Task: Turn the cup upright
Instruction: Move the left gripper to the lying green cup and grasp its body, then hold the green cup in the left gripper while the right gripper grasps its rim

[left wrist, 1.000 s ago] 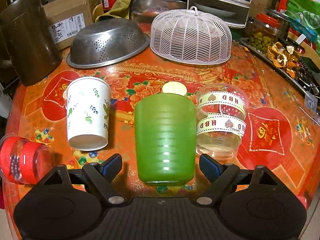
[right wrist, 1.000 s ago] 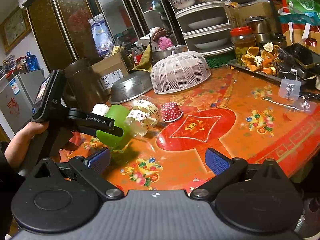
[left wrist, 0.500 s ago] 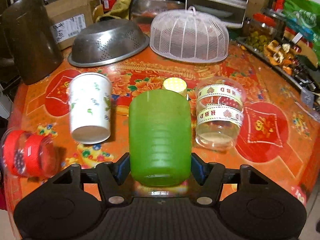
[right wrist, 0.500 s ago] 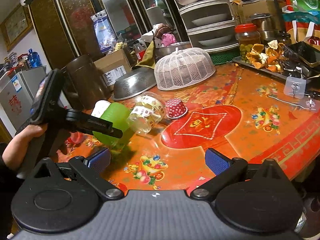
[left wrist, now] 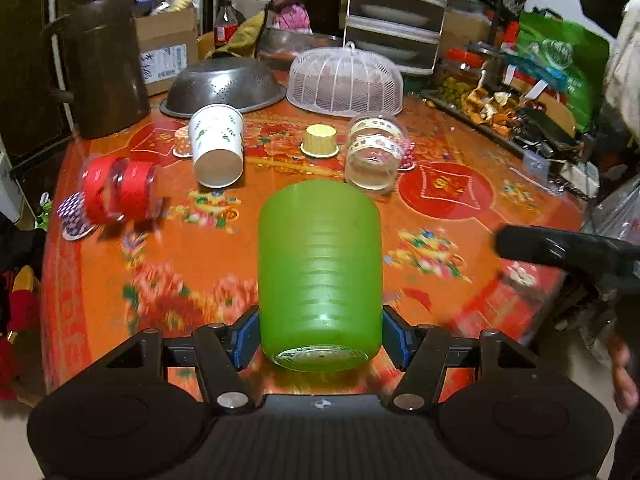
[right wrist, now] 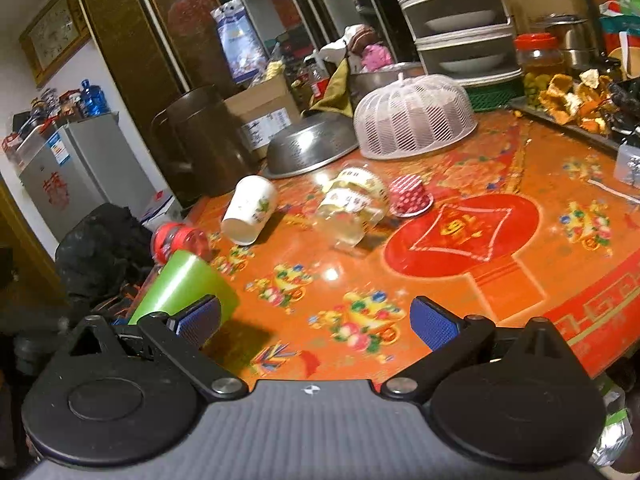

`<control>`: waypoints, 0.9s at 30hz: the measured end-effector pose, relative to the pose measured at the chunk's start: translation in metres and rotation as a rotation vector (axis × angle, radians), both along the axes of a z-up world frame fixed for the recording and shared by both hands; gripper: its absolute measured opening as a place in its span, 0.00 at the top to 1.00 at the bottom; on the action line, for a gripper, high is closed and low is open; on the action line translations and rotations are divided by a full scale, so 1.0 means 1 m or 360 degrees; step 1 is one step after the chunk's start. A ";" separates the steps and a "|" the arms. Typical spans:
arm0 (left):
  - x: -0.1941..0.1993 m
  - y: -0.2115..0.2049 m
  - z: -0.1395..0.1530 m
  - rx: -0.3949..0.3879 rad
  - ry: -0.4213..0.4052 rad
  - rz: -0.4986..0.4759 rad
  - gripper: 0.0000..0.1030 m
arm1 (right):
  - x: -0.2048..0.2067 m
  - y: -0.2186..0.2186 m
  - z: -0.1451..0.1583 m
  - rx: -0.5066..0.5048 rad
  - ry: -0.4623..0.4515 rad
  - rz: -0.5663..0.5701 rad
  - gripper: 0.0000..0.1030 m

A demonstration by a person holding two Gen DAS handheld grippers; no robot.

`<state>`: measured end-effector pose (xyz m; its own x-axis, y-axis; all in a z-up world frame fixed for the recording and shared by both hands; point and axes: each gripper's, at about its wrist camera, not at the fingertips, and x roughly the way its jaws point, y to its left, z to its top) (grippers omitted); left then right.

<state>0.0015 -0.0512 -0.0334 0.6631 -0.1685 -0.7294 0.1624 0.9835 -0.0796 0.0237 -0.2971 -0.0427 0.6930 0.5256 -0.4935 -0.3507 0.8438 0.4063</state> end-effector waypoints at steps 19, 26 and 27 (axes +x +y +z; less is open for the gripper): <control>-0.036 -0.033 -0.034 -0.0130 0.0047 0.0082 0.37 | 0.008 0.049 0.001 0.0061 0.0546 0.0190 0.01; -0.040 -0.032 -0.036 -0.0176 0.0038 0.0086 0.37 | 0.027 0.066 -0.009 0.0170 0.0808 0.0244 0.01; -0.040 -0.031 -0.036 -0.0185 0.0040 0.0085 0.37 | 0.031 0.069 -0.011 0.0175 0.0825 0.0243 0.01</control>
